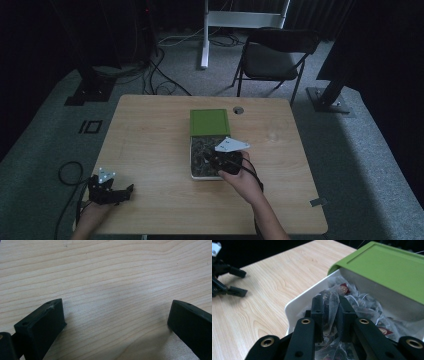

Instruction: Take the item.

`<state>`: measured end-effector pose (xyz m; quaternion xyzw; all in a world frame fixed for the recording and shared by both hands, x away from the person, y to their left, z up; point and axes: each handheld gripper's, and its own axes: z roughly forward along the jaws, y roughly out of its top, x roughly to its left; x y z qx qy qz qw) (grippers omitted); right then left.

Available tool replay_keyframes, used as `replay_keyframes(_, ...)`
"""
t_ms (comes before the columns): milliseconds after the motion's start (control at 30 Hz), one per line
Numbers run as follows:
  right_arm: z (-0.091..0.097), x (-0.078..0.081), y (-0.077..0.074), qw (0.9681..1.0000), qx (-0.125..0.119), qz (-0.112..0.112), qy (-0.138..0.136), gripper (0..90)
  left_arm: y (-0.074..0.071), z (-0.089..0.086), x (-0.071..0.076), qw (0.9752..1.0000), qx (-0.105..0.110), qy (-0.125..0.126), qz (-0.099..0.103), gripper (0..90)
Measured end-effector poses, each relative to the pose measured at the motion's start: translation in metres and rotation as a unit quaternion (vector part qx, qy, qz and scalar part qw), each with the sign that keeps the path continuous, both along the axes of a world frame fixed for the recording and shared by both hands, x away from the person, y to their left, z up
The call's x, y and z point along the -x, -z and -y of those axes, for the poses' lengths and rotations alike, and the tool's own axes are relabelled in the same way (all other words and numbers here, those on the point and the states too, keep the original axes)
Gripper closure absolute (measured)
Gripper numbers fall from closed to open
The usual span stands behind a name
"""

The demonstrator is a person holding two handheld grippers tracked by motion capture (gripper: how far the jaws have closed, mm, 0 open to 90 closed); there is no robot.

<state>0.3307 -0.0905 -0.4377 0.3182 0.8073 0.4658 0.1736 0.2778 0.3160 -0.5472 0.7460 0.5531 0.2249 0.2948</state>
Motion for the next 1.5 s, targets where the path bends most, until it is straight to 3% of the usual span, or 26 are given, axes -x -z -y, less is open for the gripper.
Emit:
replay_keyframes(533,0.017,-0.004,-0.014,0.9993,-0.025,0.018,0.02,78.8,0.0,0.0,0.0,1.0,0.0,0.0,0.0,1.6)
replay_keyframes(1067,0.052,-0.014,-0.018,0.9971,-0.041,0.024,0.06,78.9,0.0,0.0,0.0,1.0,-0.001,0.0,0.0,1.6)
replay_keyframes(1500,0.082,-0.025,-0.028,0.9933,-0.061,0.033,0.092,78.9,0.0,0.0,0.0,1.0,0.0,0.0,0.0,1.6)
